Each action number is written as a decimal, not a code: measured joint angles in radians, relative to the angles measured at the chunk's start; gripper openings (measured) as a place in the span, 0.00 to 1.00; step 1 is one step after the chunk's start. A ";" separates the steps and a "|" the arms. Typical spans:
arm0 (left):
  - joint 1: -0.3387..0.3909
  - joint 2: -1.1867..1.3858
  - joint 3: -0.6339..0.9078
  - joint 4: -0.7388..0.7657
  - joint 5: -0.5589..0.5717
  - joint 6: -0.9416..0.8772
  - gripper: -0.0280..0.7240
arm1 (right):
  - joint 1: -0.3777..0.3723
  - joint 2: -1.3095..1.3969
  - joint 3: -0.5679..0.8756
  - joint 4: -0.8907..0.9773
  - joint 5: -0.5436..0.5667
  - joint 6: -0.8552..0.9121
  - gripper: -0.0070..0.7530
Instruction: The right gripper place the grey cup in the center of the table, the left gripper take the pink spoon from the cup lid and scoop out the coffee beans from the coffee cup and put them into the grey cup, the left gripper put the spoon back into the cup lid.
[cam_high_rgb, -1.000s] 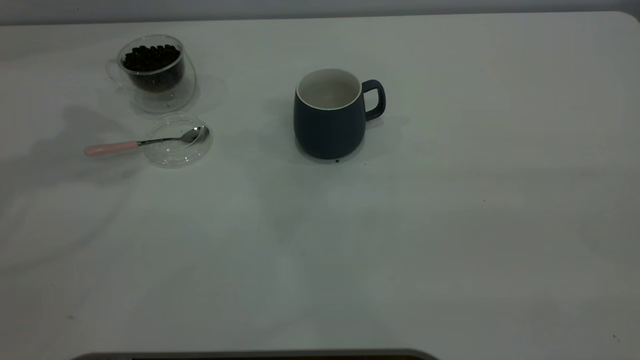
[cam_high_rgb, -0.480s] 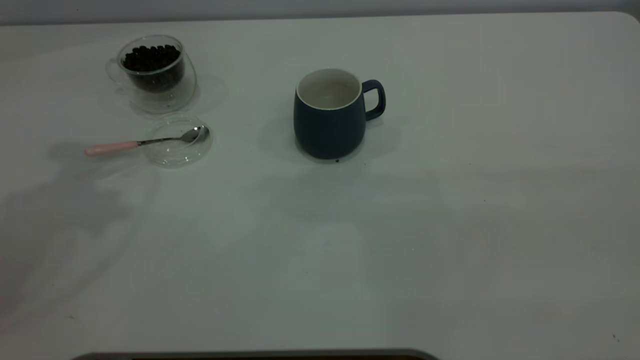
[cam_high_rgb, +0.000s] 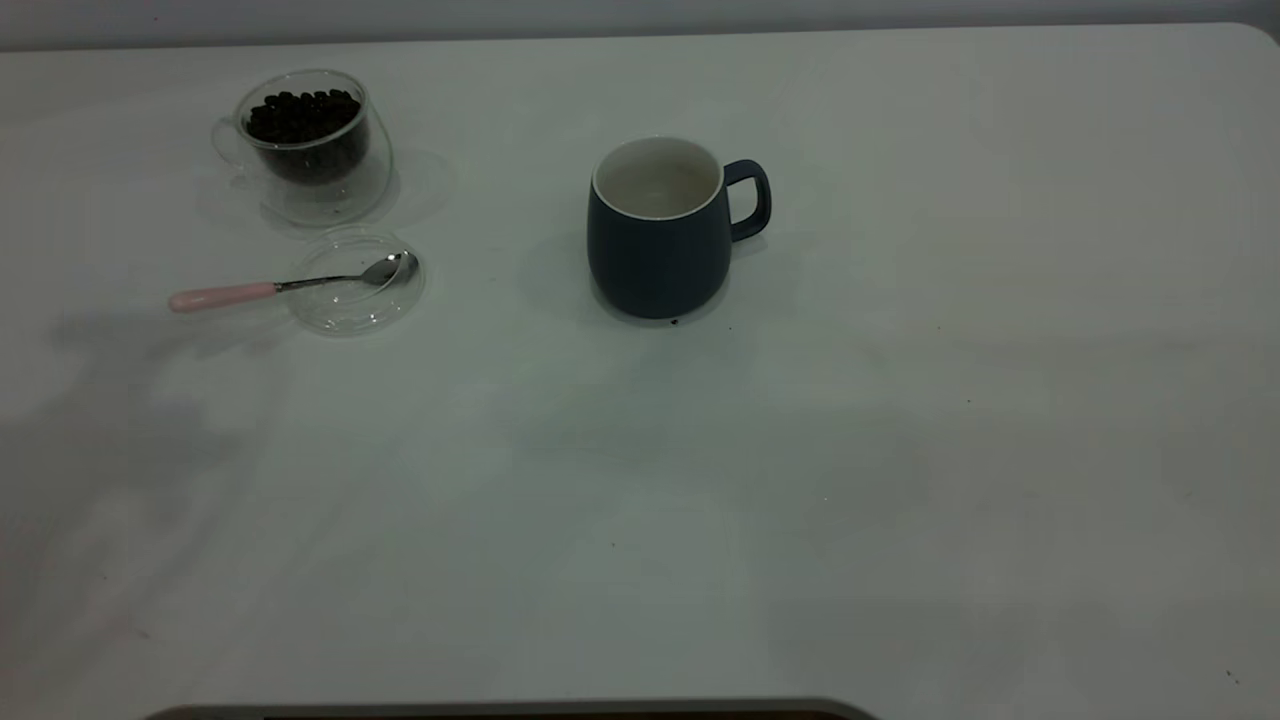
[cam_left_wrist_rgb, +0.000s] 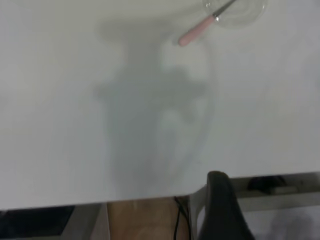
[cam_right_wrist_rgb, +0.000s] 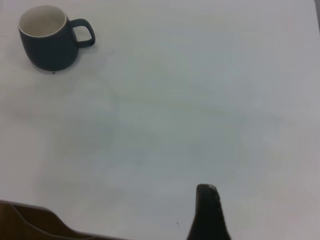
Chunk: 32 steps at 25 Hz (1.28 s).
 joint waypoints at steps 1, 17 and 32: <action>0.000 -0.025 0.031 0.000 0.000 0.001 0.74 | 0.000 0.000 0.000 0.000 0.000 0.000 0.78; 0.027 -0.732 0.656 -0.017 -0.015 0.087 0.74 | 0.000 0.000 0.000 0.000 0.000 0.000 0.78; 0.145 -1.268 0.809 -0.065 -0.039 0.154 0.74 | 0.000 0.000 0.000 0.000 0.000 0.000 0.78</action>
